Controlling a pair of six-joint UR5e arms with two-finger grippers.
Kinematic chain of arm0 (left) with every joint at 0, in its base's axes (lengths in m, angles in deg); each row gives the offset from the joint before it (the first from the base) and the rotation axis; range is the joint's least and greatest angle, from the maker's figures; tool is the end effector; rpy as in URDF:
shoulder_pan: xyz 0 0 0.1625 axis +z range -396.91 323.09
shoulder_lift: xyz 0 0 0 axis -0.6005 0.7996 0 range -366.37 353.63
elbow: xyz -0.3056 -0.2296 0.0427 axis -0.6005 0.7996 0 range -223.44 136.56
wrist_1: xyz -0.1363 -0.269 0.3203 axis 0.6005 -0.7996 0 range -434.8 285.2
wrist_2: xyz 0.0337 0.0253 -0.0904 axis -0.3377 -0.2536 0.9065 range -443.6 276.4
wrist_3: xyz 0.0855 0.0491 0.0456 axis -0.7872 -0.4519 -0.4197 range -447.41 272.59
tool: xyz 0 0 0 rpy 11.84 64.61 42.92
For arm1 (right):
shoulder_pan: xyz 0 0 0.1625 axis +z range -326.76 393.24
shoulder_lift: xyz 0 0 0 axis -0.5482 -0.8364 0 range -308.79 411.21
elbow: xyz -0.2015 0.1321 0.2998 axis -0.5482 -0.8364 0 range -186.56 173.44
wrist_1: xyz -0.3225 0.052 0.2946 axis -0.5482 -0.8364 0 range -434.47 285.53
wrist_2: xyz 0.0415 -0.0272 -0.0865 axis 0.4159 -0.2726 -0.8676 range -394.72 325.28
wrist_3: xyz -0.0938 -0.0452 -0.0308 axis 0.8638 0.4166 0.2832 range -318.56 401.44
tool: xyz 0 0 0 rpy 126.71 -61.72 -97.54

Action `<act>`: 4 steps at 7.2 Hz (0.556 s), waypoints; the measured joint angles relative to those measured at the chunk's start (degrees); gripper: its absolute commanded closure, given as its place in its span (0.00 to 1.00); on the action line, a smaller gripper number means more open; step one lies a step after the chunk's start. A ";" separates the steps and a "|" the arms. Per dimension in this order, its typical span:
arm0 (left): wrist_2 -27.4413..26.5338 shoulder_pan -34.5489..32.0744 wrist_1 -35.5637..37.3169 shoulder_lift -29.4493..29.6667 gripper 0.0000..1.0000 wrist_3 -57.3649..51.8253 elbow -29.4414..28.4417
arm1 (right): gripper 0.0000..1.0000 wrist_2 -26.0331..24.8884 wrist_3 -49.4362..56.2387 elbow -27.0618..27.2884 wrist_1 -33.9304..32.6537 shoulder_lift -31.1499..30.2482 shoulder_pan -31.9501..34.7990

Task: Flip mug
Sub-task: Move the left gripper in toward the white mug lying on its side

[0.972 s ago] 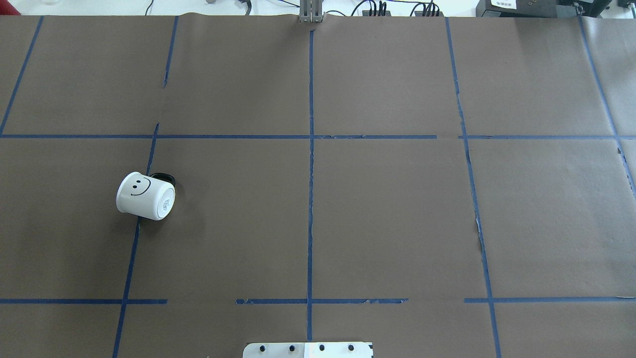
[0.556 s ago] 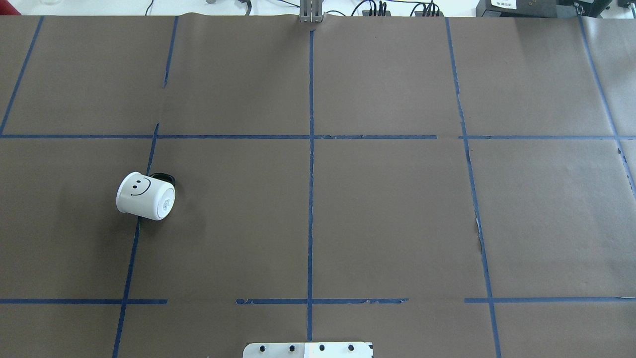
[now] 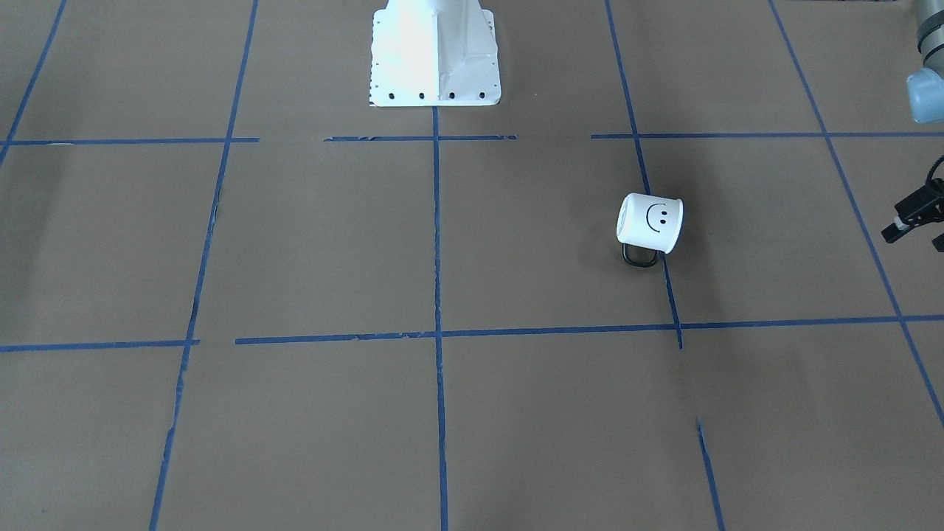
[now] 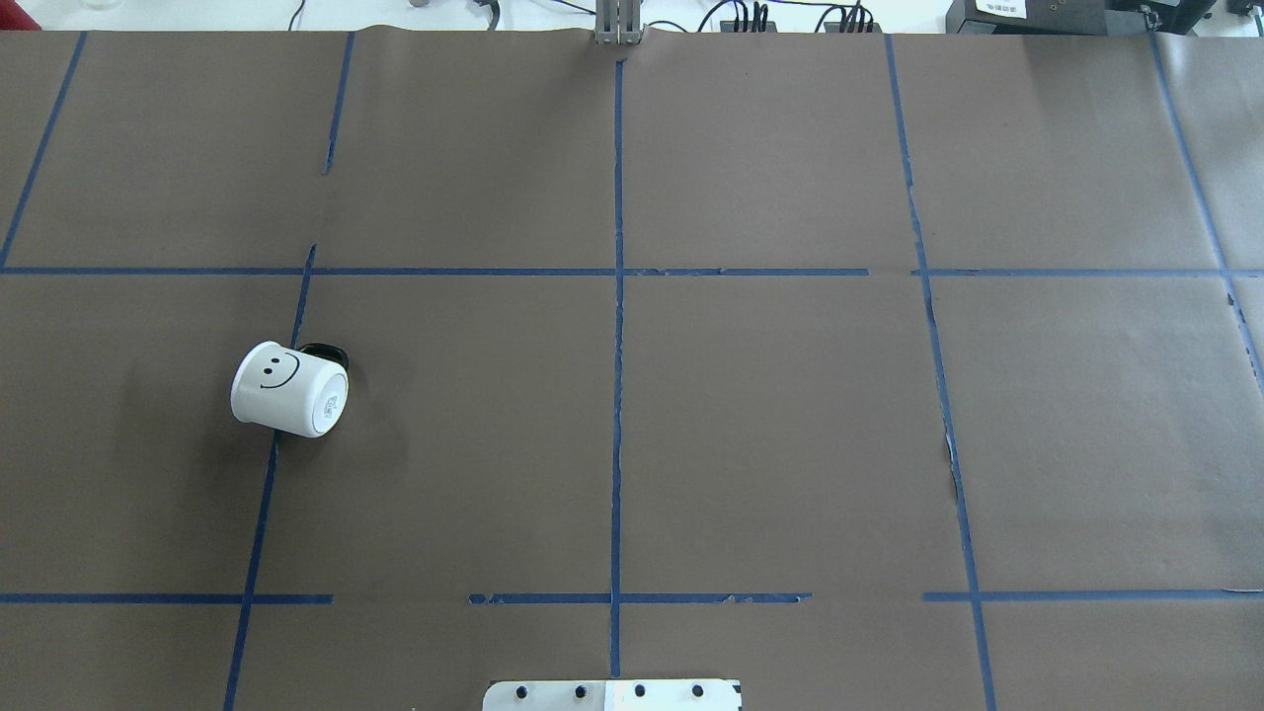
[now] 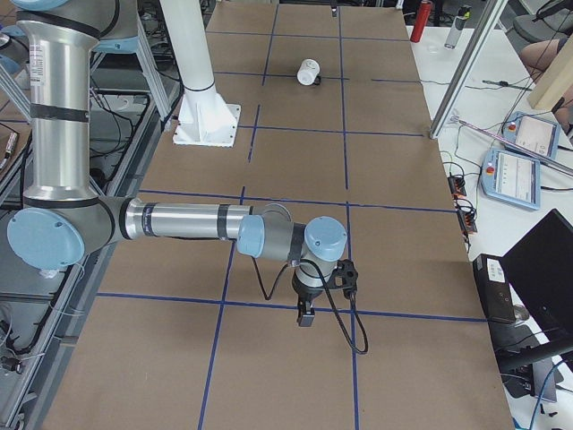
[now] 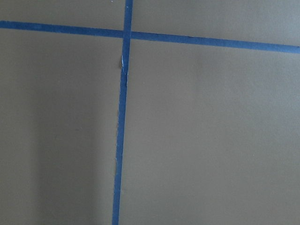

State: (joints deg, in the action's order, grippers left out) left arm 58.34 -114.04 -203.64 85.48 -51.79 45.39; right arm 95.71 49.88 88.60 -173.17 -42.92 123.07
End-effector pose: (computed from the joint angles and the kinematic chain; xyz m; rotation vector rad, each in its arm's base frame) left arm 0.0762 -0.5480 0.5301 0.2268 1.0513 -0.0456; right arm 0.0614 -0.4794 0.6337 -0.0771 -0.7121 -0.0965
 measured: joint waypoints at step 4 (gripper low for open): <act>-0.53 6.59 -25.57 0.10 0.00 30.90 -1.63 | 0.00 0.00 0.00 0.02 0.00 0.00 0.00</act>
State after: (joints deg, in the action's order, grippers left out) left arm 57.81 -107.44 -229.21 85.58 -20.90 43.76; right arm 95.71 49.88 88.62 -173.17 -42.92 123.07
